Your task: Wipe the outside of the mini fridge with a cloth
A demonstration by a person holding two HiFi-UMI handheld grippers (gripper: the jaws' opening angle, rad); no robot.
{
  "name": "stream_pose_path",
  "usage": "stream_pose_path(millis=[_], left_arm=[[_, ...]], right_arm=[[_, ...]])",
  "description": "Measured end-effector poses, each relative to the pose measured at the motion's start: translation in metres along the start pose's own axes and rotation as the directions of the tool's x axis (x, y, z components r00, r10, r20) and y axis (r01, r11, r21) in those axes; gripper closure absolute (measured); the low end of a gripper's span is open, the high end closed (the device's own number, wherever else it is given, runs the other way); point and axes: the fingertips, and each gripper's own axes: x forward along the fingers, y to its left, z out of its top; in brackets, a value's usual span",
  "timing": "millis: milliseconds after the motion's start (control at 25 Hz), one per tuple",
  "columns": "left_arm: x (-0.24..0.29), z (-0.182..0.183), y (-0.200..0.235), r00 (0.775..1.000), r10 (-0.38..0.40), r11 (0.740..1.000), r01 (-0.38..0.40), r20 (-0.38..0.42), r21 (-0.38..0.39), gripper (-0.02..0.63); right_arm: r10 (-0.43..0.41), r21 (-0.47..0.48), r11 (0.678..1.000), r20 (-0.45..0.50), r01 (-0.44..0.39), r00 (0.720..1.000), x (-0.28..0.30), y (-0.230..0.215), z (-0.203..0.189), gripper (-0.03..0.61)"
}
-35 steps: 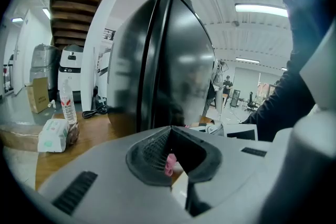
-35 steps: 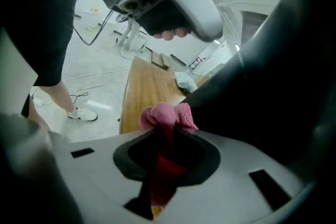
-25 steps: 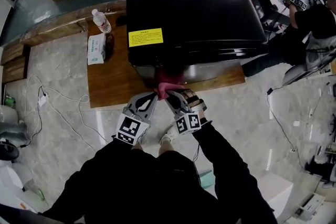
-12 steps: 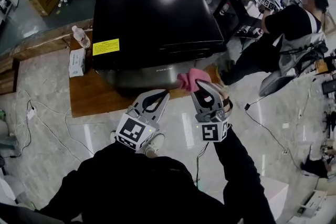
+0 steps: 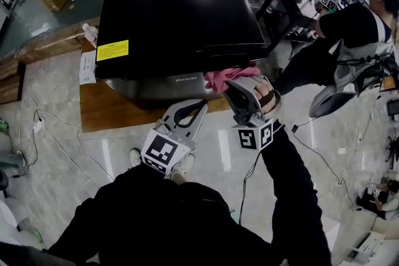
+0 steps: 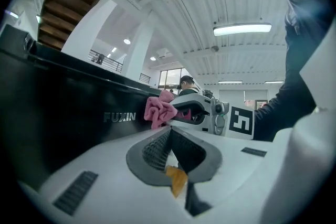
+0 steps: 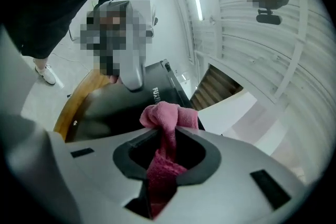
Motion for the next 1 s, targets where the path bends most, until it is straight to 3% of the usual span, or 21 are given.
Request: stream_pose_path(millis=[320, 600, 840, 1000], left_arm=[[0.014, -0.027, 0.014, 0.998, 0.056, 0.998, -0.057, -0.010, -0.039, 0.607], [0.014, -0.079, 0.024, 0.993, 0.077, 0.996, -0.081, -0.090, -0.036, 0.607], [0.024, -0.150, 0.032, 0.980, 0.084, 0.996, -0.078, -0.183, 0.040, 0.607], [0.028, -0.186, 0.041, 0.966, 0.086, 0.996, -0.080, -0.242, 0.035, 0.607]], right_arm=[[0.086, 0.031, 0.995, 0.105, -0.090, 0.991, 0.006, 0.037, -0.009, 0.500], [0.222, 0.052, 0.972, 0.102, -0.228, 0.970, 0.015, 0.110, -0.025, 0.500], [0.390, 0.074, 0.916, 0.068, -0.394, 0.918, 0.022, 0.193, -0.051, 0.502], [0.482, 0.039, 0.875, 0.003, -0.482, 0.876, 0.027, 0.252, -0.071, 0.503]])
